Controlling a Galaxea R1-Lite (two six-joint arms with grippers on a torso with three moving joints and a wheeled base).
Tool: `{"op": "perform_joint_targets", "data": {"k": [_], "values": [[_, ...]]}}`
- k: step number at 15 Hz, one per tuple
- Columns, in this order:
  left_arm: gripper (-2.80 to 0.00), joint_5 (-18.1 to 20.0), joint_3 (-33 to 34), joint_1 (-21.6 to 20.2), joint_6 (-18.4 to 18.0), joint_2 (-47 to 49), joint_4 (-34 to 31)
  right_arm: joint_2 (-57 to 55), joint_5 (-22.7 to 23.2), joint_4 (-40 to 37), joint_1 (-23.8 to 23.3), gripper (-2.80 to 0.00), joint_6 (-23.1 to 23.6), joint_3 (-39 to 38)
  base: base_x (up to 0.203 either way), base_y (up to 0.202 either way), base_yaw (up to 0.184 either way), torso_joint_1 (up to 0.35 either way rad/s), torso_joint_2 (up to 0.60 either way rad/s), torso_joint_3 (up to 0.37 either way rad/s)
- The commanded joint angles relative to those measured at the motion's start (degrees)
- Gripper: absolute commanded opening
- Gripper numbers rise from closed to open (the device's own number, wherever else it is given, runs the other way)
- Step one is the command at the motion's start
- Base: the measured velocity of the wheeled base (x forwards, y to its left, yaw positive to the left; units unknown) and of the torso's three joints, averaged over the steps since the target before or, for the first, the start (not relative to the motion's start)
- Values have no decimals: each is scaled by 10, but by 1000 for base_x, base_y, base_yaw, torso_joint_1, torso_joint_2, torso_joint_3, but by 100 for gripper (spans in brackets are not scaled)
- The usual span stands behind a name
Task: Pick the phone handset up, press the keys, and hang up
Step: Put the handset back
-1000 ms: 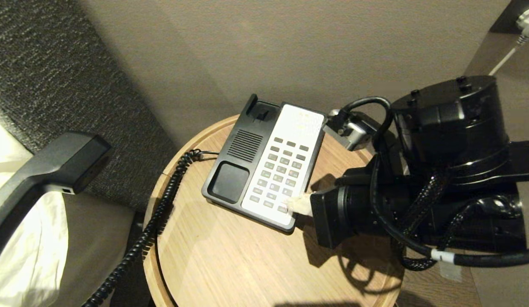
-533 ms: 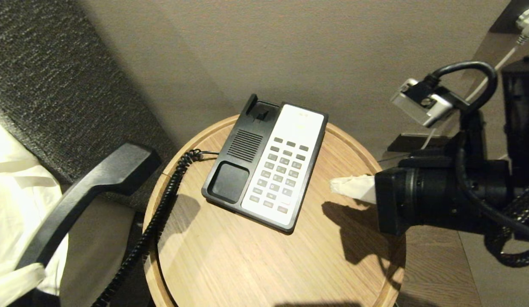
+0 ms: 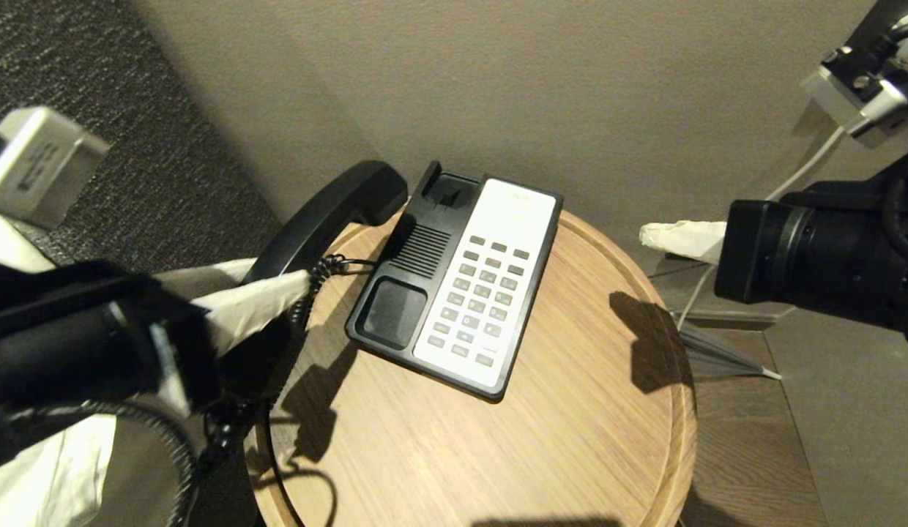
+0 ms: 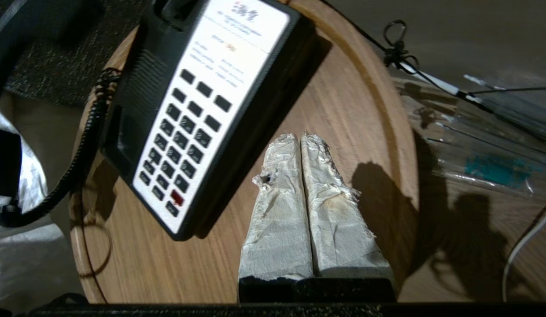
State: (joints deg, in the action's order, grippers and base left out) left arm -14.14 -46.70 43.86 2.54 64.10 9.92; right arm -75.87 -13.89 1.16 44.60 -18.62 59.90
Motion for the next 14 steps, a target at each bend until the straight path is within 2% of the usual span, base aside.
{"op": "perform_joint_targets", "data": {"k": [1, 4, 7, 10, 11, 14], "values": [[-280, -61, -86, 14, -29, 125, 14, 15, -1, 2, -11, -280, -5, -18, 0, 0, 0, 0, 0, 0], [-280, -153, -152, 68, -41, 175, 17, 23, 1, 2, -17, -280, -3, -27, 0, 0, 0, 0, 0, 0], [-280, -168, -153, 76, -57, 177, 22, 29, 2, 2, -21, -280, -5, -44, 0, 0, 0, 0, 0, 0], [-280, -220, -156, 120, -77, 171, 24, 34, 3, 2, -21, -280, -5, -51, 0, 0, 0, 0, 0, 0], [-280, -225, -156, 135, -77, 170, 24, 37, 3, 2, -21, -280, -5, -56, 0, 0, 0, 0, 0, 0], [-280, -226, -148, 138, -76, 175, 24, 42, 2, 1, -22, -280, -5, -58, 0, 0, 0, 0, 0, 0]]}}
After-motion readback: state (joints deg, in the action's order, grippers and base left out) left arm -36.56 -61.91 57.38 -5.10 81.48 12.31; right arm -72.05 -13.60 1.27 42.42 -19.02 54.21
